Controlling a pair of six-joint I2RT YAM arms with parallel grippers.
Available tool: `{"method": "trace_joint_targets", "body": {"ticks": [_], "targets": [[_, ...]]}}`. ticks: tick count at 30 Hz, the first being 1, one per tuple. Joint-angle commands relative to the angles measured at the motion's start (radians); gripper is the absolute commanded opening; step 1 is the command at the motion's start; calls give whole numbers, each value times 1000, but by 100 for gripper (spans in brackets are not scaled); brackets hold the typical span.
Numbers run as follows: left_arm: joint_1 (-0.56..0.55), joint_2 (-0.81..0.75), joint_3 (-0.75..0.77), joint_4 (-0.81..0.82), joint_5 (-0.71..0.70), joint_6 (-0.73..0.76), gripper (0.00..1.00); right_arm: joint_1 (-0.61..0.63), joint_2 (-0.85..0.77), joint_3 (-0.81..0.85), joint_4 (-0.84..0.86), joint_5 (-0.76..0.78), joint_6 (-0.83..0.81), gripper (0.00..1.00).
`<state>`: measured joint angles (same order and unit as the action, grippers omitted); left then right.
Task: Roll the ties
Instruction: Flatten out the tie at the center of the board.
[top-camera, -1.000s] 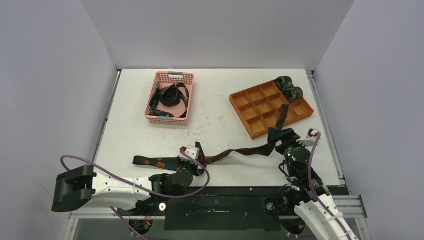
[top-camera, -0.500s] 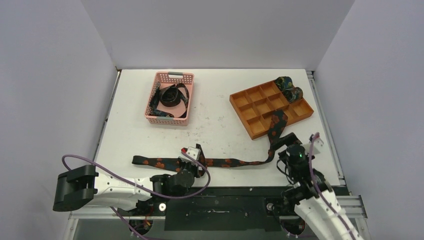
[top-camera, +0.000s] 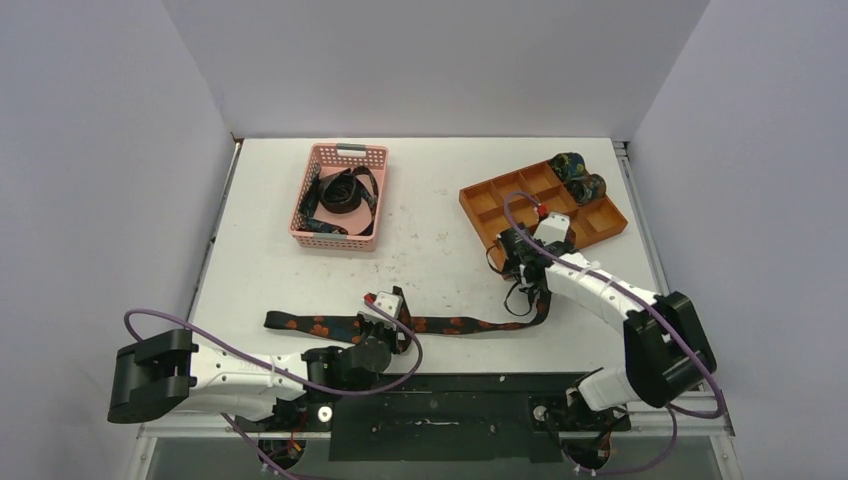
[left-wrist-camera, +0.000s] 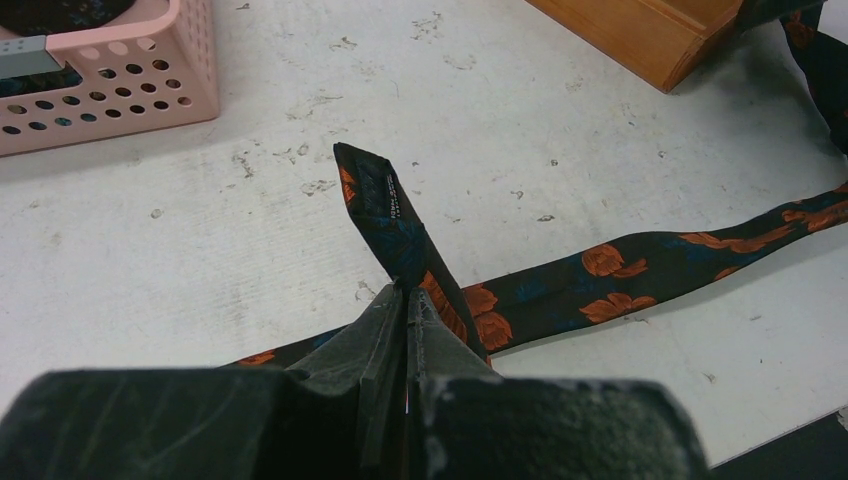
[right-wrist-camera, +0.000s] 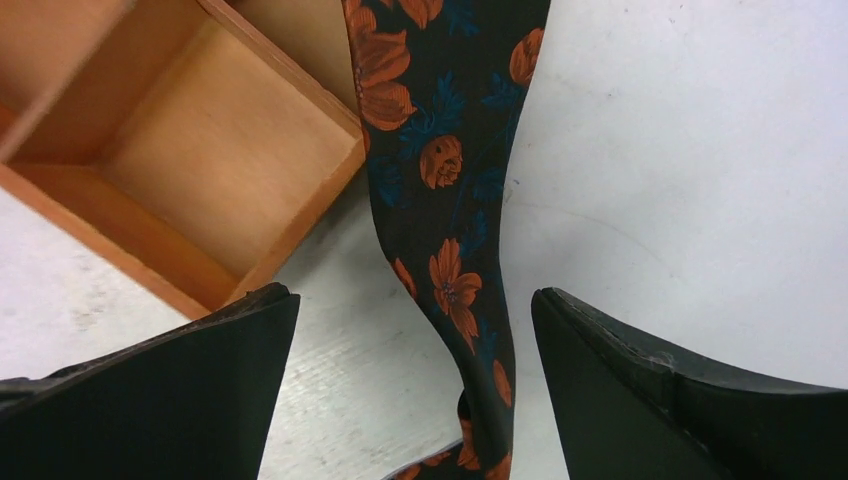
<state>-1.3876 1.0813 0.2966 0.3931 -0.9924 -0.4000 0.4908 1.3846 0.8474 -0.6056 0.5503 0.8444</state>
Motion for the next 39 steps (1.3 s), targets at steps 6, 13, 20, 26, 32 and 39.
{"method": "trace_joint_targets", "body": {"ticks": [6, 13, 20, 26, 32, 39], "targets": [[-7, -11, 34, -1, 27, -15, 0, -32, 164, 85, 50, 62, -95, 71], [-11, -45, 24, -12, 20, -16, 0, -68, 15, 57, 160, 95, -140, 6], [-24, -76, 4, 5, 8, -20, 0, -97, -640, -341, 778, -230, -338, 5], [-39, -58, -4, 36, 19, -25, 0, -184, -911, -566, 626, -197, -41, 24], [-44, -44, 3, 0, 30, -46, 0, -187, -1166, -636, 310, -56, 170, 78], [-45, -37, 3, 4, 34, -27, 0, -186, -1038, -457, 222, -123, 38, 85]]}}
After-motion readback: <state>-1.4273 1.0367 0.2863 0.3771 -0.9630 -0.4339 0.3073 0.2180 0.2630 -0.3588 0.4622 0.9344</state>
